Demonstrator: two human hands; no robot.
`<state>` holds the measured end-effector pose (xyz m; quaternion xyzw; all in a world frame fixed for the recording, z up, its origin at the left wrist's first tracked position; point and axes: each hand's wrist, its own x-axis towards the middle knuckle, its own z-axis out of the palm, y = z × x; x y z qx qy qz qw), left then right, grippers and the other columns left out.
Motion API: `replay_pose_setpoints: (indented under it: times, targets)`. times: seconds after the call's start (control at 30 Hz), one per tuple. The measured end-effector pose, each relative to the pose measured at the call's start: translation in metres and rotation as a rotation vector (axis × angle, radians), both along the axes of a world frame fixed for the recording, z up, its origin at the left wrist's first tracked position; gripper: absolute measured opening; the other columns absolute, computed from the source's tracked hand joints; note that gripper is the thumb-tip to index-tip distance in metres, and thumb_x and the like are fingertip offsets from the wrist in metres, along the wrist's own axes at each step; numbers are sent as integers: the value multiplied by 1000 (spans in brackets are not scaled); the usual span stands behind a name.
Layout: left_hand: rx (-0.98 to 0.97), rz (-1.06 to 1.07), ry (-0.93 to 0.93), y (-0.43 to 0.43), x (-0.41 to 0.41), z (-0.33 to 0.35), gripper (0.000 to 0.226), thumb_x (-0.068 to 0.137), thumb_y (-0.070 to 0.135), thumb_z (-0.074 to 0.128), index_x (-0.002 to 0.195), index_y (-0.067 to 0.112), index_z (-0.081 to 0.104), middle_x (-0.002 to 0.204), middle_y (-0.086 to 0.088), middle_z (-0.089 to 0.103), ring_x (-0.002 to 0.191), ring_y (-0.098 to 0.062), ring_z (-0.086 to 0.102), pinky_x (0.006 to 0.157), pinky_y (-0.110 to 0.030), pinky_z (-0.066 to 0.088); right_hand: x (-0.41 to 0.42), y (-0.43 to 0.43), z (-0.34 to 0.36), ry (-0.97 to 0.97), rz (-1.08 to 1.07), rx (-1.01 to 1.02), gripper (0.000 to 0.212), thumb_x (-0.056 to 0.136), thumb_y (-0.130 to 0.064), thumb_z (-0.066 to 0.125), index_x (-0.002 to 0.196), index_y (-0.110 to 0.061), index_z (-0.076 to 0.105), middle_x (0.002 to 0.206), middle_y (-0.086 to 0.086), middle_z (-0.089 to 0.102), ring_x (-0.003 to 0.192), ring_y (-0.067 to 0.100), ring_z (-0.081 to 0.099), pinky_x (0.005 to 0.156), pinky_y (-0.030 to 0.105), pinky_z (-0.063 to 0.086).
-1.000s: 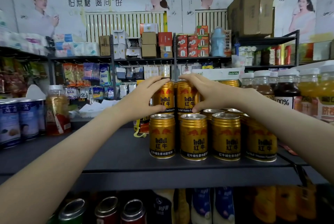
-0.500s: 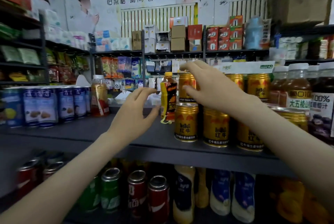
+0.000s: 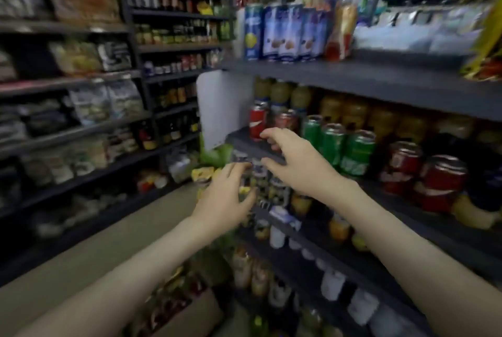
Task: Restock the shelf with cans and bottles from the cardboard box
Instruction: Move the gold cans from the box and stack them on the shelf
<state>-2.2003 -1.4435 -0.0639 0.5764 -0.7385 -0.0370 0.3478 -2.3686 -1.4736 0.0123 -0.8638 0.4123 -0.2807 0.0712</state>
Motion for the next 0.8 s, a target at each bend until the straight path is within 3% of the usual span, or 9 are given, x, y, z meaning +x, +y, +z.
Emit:
replay_pose_setpoints:
  times: [0.07,0.23,0.4,0.7,0.8]
  targets:
    - [115,62,-53,27,54,-38,55,90,30,58,140,11,41,137,-7,45,128,-24,42,102,-31,37,52,0,-42,47,64,132,49,94,-25,58,140,-19,40,135,1,47,123,19,47,92,28,42]
    - [307,212,-174,90,162,-105,55,93,33,52,142,12,38,140,-8,42,129,-25,42,107,-32,35,164,7,-126,160,202,324,52,96,-30,54,143,-25,33,143,-3,40,127,18,45,97,38,46]
    - [439,315,-87,120,236,-157,51,94,30,51,141,15,38,138,-4,43,125,-20,44,99,-27,37,254,5,-186,285,328,468,42,96,-26,54,136,-22,44,135,-1,47,124,19,48,100,36,43]
    - [711,551,45,77,348,-259,45,96,31,46,139,16,40,134,-3,46,122,-19,47,97,-25,37,388,-90,-313,429,396,713,45,95,-24,55,138,-23,43,137,-6,47,121,13,50,98,30,46]
    - [861,644,36,43,391,-294,51,94,28,48,142,16,33,136,-1,42,121,-20,47,92,-26,40,431,-135,-377,486,410,792,47,96,-27,52,141,-25,38,143,-4,44,125,12,48,103,36,44]
